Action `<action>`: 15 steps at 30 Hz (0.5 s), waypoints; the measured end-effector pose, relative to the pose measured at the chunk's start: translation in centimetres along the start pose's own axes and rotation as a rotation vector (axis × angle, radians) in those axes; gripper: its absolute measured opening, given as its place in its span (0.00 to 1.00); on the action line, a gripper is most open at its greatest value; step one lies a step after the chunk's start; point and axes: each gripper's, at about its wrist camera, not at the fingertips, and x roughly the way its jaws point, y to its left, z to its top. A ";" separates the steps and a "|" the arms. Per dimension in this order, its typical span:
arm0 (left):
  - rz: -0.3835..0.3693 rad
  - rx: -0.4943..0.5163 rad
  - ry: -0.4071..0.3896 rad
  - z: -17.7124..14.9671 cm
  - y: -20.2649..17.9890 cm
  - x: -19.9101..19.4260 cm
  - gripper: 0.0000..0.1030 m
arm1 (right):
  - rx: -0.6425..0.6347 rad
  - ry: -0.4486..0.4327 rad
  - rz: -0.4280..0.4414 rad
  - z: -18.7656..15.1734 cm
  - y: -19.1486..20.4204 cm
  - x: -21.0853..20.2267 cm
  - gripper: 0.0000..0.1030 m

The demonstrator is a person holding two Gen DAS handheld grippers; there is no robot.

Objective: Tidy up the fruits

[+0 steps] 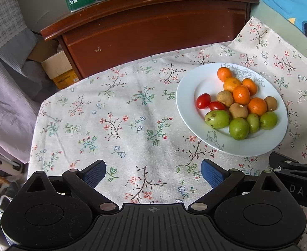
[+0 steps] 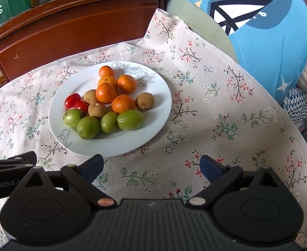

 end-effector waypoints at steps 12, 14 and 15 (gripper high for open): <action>-0.003 0.003 -0.037 -0.3 0.4 -2.4 0.96 | 0.010 -0.027 0.025 0.1 -0.5 -2.1 0.95; -0.002 0.007 -0.044 -0.6 0.4 -2.9 0.96 | 0.013 -0.033 0.033 0.0 -0.6 -2.5 0.95; -0.003 0.008 -0.047 -0.7 0.5 -3.2 0.96 | 0.014 -0.036 0.038 0.0 -0.7 -2.7 0.95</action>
